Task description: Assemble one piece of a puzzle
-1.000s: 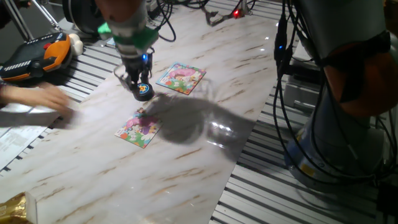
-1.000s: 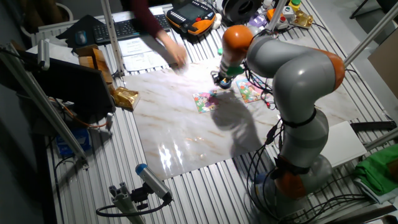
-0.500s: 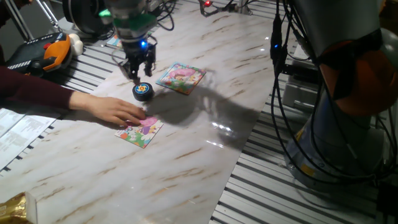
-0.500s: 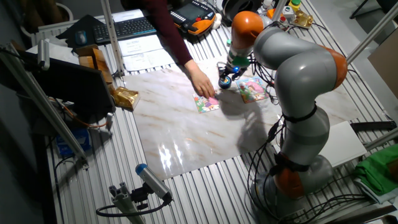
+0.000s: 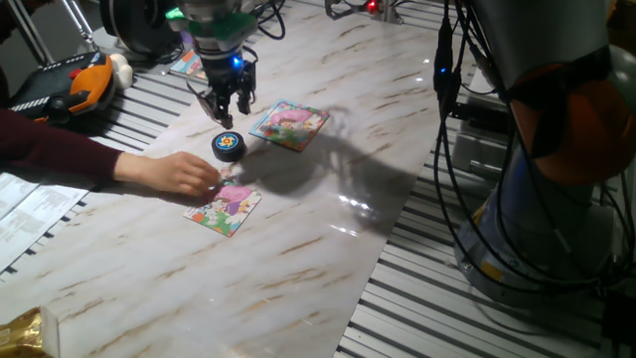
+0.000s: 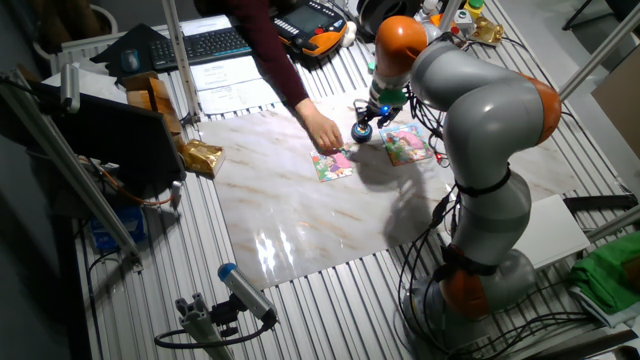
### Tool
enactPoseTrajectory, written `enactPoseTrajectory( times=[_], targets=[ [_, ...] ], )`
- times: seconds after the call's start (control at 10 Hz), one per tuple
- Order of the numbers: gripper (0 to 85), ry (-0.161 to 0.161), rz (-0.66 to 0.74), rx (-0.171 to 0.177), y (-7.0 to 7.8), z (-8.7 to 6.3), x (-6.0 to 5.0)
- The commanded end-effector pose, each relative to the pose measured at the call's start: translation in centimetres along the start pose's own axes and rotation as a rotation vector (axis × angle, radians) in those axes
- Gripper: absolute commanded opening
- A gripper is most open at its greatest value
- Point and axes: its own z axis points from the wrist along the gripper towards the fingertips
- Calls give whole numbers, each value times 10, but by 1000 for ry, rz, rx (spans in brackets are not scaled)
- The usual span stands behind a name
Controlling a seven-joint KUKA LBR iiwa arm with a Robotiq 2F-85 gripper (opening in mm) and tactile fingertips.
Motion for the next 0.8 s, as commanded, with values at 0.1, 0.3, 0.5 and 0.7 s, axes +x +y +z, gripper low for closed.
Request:
enactPoseTrajectory(
  times=[0.1,0.3,0.5,0.7],
  targets=[
    [497,2,-9,0,-1,0,0],
    [497,2,-15,-6,-5,3,-1],
    [497,0,-29,-11,-8,5,-2],
    [497,0,-32,-11,-8,5,-2]
  ],
)
